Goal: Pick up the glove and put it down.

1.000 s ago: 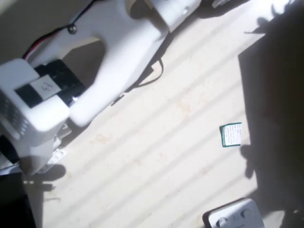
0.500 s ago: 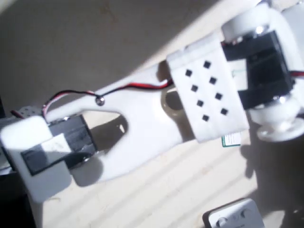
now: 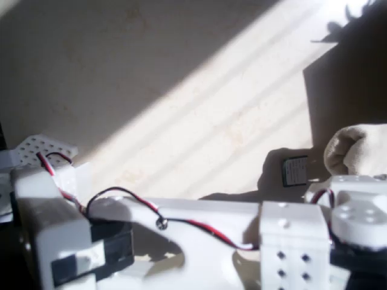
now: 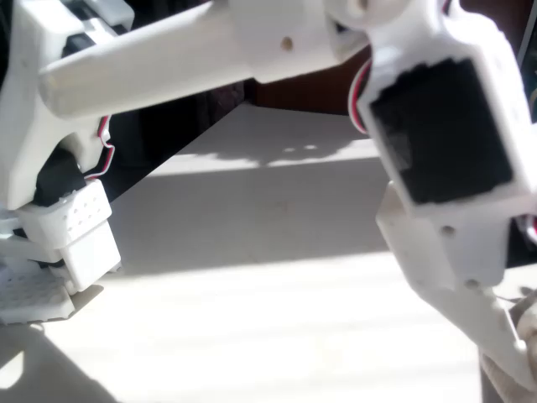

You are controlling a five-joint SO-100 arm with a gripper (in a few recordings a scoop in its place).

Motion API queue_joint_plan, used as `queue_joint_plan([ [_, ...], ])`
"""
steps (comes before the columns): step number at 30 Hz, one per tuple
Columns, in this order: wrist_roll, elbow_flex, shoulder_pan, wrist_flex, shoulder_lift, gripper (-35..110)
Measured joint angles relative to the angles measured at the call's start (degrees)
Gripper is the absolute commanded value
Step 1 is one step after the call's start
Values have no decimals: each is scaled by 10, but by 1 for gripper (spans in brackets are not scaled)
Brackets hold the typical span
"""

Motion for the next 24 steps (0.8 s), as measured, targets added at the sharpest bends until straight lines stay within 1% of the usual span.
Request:
queue_joint_plan([
  [11, -5, 3, 59, 24, -56, 0],
  [16, -25, 3, 64, 24, -84, 0],
  [24, -25, 3, 65, 24, -123, 0],
])
